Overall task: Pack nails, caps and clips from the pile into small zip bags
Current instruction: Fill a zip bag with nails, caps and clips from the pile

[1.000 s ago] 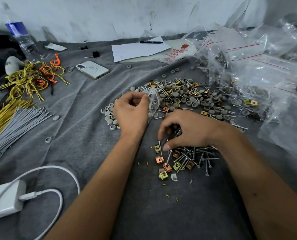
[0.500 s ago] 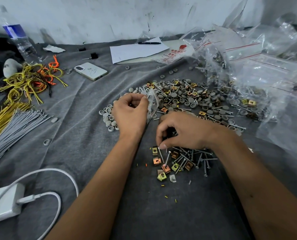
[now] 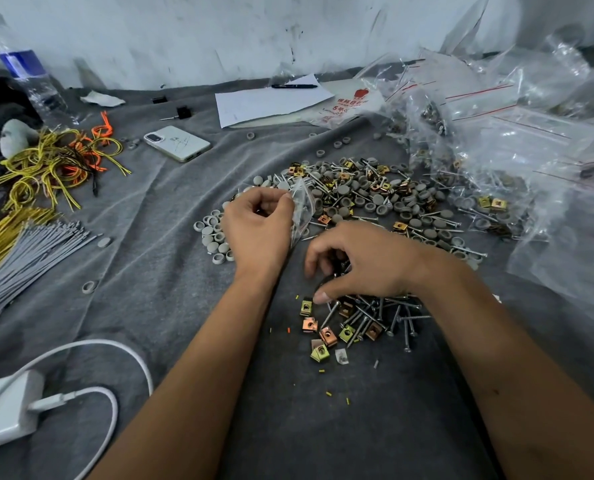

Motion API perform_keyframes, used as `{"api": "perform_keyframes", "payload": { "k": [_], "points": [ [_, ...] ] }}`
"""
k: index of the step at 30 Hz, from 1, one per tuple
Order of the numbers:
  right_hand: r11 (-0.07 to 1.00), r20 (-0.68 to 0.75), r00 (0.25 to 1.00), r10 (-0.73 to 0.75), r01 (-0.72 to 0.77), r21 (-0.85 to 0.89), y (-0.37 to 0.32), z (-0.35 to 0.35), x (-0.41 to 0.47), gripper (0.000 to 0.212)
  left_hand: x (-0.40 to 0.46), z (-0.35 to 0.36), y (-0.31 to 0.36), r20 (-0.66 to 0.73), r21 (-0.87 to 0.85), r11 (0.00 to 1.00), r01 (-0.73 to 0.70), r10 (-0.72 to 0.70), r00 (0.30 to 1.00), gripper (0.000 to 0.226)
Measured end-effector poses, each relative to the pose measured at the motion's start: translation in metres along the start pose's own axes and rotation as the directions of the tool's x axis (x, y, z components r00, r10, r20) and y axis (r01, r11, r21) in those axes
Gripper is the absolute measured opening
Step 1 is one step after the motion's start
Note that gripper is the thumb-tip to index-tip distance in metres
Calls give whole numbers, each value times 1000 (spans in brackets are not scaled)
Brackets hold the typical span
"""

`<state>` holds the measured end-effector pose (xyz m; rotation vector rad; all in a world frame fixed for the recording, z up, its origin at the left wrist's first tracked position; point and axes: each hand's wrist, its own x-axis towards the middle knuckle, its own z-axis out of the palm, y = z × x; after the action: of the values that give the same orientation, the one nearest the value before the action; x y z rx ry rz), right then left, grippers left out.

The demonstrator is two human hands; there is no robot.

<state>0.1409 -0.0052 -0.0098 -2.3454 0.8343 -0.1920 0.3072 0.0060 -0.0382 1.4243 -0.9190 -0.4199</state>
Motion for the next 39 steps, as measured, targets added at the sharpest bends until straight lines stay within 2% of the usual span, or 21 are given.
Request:
{"api": "perform_keyframes", "payload": {
  "k": [3, 7, 15, 19, 22, 28, 30, 32, 36, 39],
  "points": [
    [999, -69, 996, 48, -48, 1, 3, -3, 0, 21, 0, 0, -1, -6, 4, 1000, 6, -6, 1000, 18],
    [996, -59, 995, 86, -87, -19, 4, -3, 0, 17, 1, 1, -1, -11, 3, 1000, 12, -12, 1000, 18],
    [1000, -102, 995, 8, -9, -3, 1, -5, -1, 15, 1, 0, -1, -4, 5, 1000, 9, -9, 1000, 18],
    [996, -127, 988, 84, -85, -5, 5, -7, -3, 27, 0, 1, -1, 3, -3, 1000, 7, -7, 1000, 20],
    [988, -83, 987, 137, -142, -52, 7, -8, -4, 25, 1, 1, -1, 6, -9, 1000, 9, -9, 1000, 17],
    [986, -23, 989, 144, -145, -81, -8, -4, -3, 14, 1, 1, -1, 10, 4, 1000, 5, -5, 1000, 13],
    [979, -21, 987, 161, -162, -124, -16, -3, -4, 11, 1, 1, -2, 14, 5, 1000, 7, -7, 1000, 12],
    [955, -50, 984, 170, -177, -238, -24, 1, -4, 11, 1, 2, -3, 20, 11, 1000, 4, -4, 1000, 14],
    [850, -129, 990, 62, -120, -513, -43, 14, 1, 24, 2, 1, -4, 21, 22, 1000, -7, 6, 1000, 18],
    [874, -149, 989, 6, -77, -481, -37, 11, 0, 18, 2, 1, -4, 8, 26, 1000, -10, 10, 1000, 16]
  ]
}}
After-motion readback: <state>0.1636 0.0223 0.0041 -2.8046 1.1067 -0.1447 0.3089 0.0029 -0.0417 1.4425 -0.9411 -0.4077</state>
